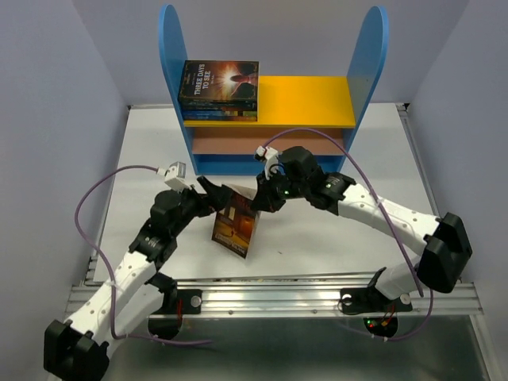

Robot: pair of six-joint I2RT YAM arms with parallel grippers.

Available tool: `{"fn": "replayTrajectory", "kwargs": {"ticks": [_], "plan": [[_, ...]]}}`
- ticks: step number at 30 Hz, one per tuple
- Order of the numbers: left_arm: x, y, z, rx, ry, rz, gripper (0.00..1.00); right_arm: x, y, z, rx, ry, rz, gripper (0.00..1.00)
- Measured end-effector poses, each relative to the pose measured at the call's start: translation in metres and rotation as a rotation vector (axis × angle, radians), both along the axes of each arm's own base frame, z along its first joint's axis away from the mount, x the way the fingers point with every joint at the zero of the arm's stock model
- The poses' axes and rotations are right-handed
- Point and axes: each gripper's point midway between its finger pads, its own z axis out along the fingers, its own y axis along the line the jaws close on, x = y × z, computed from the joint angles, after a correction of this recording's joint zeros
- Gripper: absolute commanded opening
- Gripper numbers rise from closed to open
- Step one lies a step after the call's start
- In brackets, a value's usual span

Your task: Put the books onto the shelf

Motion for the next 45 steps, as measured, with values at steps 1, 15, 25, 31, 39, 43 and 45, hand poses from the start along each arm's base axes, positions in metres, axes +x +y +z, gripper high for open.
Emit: {"fn": "replayTrajectory", "kwargs": {"ticks": [1, 15, 25, 31, 39, 43, 45], "plan": [[-0.004, -0.002, 0.009, -0.017, -0.06, -0.029, 0.99, 0.001, -0.003, 0.008, -0.002, -0.023, -0.006, 0.01], [-0.04, -0.022, 0.069, -0.003, -0.509, -0.288, 0.99, 0.018, -0.027, 0.12, 0.039, -0.248, -0.072, 0.01], [-0.036, -0.042, 0.078, 0.105, -0.593, -0.446, 0.99, 0.015, -0.046, 0.13, -0.032, -0.271, -0.088, 0.01], [-0.041, -0.047, 0.079, 0.136, -0.635, -0.508, 0.99, 0.011, -0.055, 0.132, -0.069, -0.273, -0.084, 0.01], [-0.033, -0.048, 0.065, 0.153, -0.597, -0.535, 0.99, 0.008, -0.068, 0.135, -0.096, -0.289, -0.115, 0.01], [-0.03, -0.05, 0.063, 0.145, -0.591, -0.557, 0.99, 0.007, -0.075, 0.137, -0.104, -0.295, -0.13, 0.01], [-0.029, -0.054, 0.065, 0.14, -0.591, -0.576, 0.99, 0.006, -0.077, 0.14, -0.102, -0.301, -0.136, 0.01]]}}
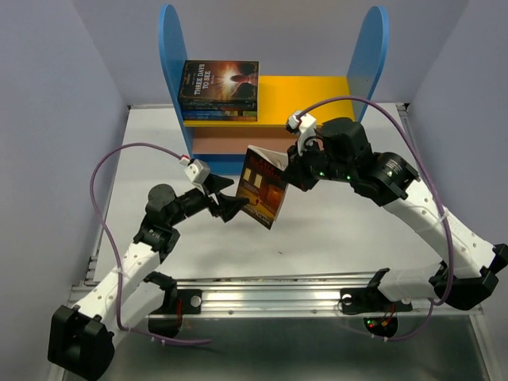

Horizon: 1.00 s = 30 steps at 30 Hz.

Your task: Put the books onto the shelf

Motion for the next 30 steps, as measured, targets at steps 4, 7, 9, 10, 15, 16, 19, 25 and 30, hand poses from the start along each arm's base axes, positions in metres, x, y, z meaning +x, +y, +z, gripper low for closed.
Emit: {"fn": "replayTrajectory", "kwargs": {"ticks": [4, 7, 9, 10, 15, 16, 19, 25, 30], "plan": [[-0.003, -0.007, 0.0, 0.002, -0.004, -0.059, 0.99, -0.002, -0.002, 0.003, 0.004, -0.004, 0.0, 0.01], [-0.008, -0.012, 0.001, 0.0, -0.019, -0.113, 0.99, -0.002, -0.003, 0.002, 0.001, -0.001, 0.0, 0.01], [-0.009, -0.014, 0.004, 0.007, -0.035, -0.128, 0.99, -0.002, -0.005, 0.0, -0.008, 0.001, -0.009, 0.01], [-0.008, -0.013, 0.005, 0.012, -0.045, -0.127, 0.99, -0.001, -0.006, -0.001, -0.014, 0.002, -0.015, 0.01], [-0.001, -0.003, 0.018, 0.014, -0.101, -0.085, 0.99, 0.001, -0.014, -0.005, -0.043, 0.0, -0.054, 0.01], [0.0, -0.002, 0.019, 0.014, -0.105, -0.08, 0.99, 0.002, -0.016, -0.005, -0.047, -0.003, -0.062, 0.01], [0.0, -0.001, 0.021, 0.013, -0.11, -0.082, 0.99, 0.001, -0.019, -0.002, -0.045, -0.011, -0.07, 0.01], [0.002, -0.008, 0.015, 0.013, -0.088, -0.135, 0.99, -0.005, -0.02, 0.006, -0.021, -0.023, -0.047, 0.01], [0.0, -0.015, 0.011, 0.004, -0.073, -0.198, 0.99, -0.014, -0.013, 0.008, -0.001, -0.016, 0.023, 0.01]]}}
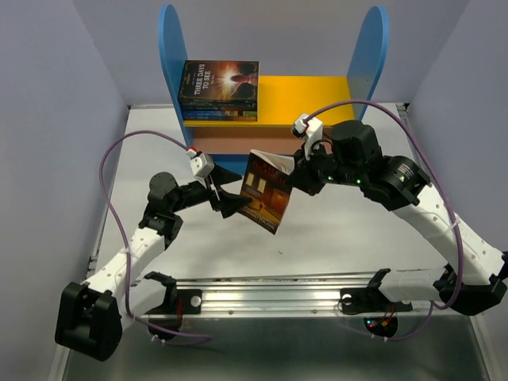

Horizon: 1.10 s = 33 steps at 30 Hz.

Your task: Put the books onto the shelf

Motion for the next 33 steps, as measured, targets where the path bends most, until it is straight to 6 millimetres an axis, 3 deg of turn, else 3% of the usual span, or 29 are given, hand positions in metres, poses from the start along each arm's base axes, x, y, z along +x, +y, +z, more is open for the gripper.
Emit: {"fn": "replayTrajectory", "kwargs": {"ticks": [5, 7, 13, 14, 17, 18, 19, 20, 22, 23, 28, 33], "plan": [[-0.004, -0.008, 0.008, -0.023, -0.004, -0.078, 0.99, -0.005, 0.008, 0.003, 0.02, -0.017, 0.068, 0.01], [-0.007, -0.01, 0.01, -0.034, -0.007, -0.106, 0.93, -0.002, 0.013, 0.004, 0.028, -0.035, 0.082, 0.01], [-0.014, -0.013, 0.019, -0.061, -0.01, -0.146, 0.07, 0.014, 0.024, 0.0, 0.019, -0.074, 0.081, 0.01], [-0.015, -0.013, 0.02, -0.068, 0.004, -0.146, 0.0, 0.017, 0.024, 0.0, 0.015, -0.08, 0.075, 0.01], [-0.011, -0.011, 0.024, -0.084, 0.006, -0.115, 0.0, 0.023, 0.025, 0.002, 0.016, -0.101, 0.061, 0.02], [-0.011, -0.011, 0.024, -0.086, 0.01, -0.112, 0.0, 0.025, 0.025, 0.003, 0.016, -0.107, 0.053, 0.1], [-0.01, -0.011, 0.026, -0.091, 0.012, -0.103, 0.0, 0.026, 0.025, 0.003, 0.015, -0.113, 0.044, 0.25], [-0.009, -0.01, 0.027, -0.098, 0.014, -0.089, 0.0, 0.031, 0.023, 0.005, 0.016, -0.124, 0.016, 0.52], [-0.006, -0.009, 0.03, -0.107, 0.016, -0.069, 0.0, 0.04, 0.02, 0.009, 0.019, -0.149, -0.034, 0.8], [-0.005, -0.008, 0.033, -0.117, 0.018, -0.052, 0.0, 0.045, 0.018, 0.01, 0.019, -0.155, -0.064, 1.0], [0.011, -0.002, 0.039, -0.155, 0.077, 0.068, 0.0, 0.077, -0.004, 0.013, 0.003, -0.192, -0.307, 1.0], [0.039, 0.01, 0.062, -0.229, 0.155, 0.244, 0.0, 0.105, -0.05, 0.006, -0.033, -0.224, -0.661, 1.0]]}}
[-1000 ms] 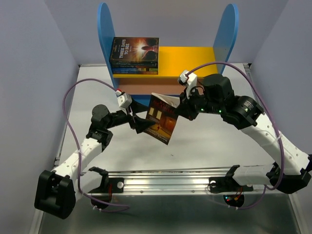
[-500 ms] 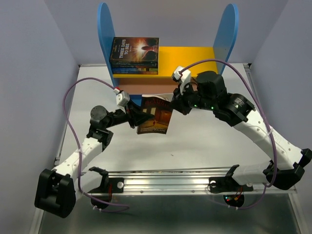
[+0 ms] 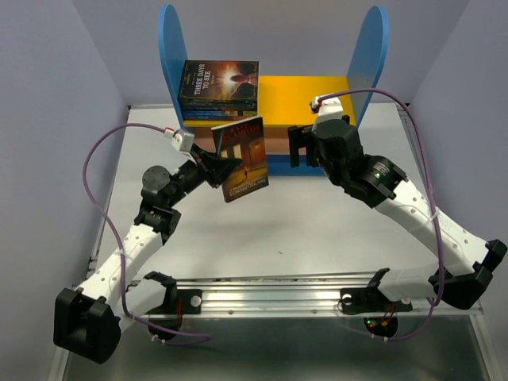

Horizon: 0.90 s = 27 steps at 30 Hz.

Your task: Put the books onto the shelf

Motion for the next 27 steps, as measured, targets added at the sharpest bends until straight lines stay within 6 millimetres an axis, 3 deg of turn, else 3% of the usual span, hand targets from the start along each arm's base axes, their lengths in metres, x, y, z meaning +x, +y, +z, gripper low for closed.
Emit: {"fn": "replayTrajectory", "kwargs": {"ticks": [4, 5, 9, 12, 21, 27], "plan": [[0.019, 0.012, 0.036, -0.094, 0.038, 0.129, 0.0, 0.007, -0.042, -0.016, -0.028, -0.019, -0.253, 1.0], [0.027, 0.018, 0.055, -0.143, 0.053, 0.182, 0.0, 0.007, -0.048, -0.02, -0.03, -0.021, -0.29, 1.0], [0.047, 0.026, 0.101, -0.279, 0.072, 0.303, 0.0, 0.004, -0.062, -0.032, -0.023, -0.02, -0.374, 1.0], [0.059, 0.025, 0.126, -0.358, 0.102, 0.369, 0.0, 0.0, -0.067, -0.037, -0.006, -0.016, -0.388, 1.0], [0.121, 0.025, 0.16, -0.575, 0.276, 0.653, 0.0, -0.006, -0.064, -0.038, 0.047, 0.0, -0.362, 1.0], [0.152, 0.013, 0.155, -0.701, 0.402, 0.835, 0.0, -0.006, -0.06, -0.04, 0.053, 0.012, -0.341, 1.0]]}}
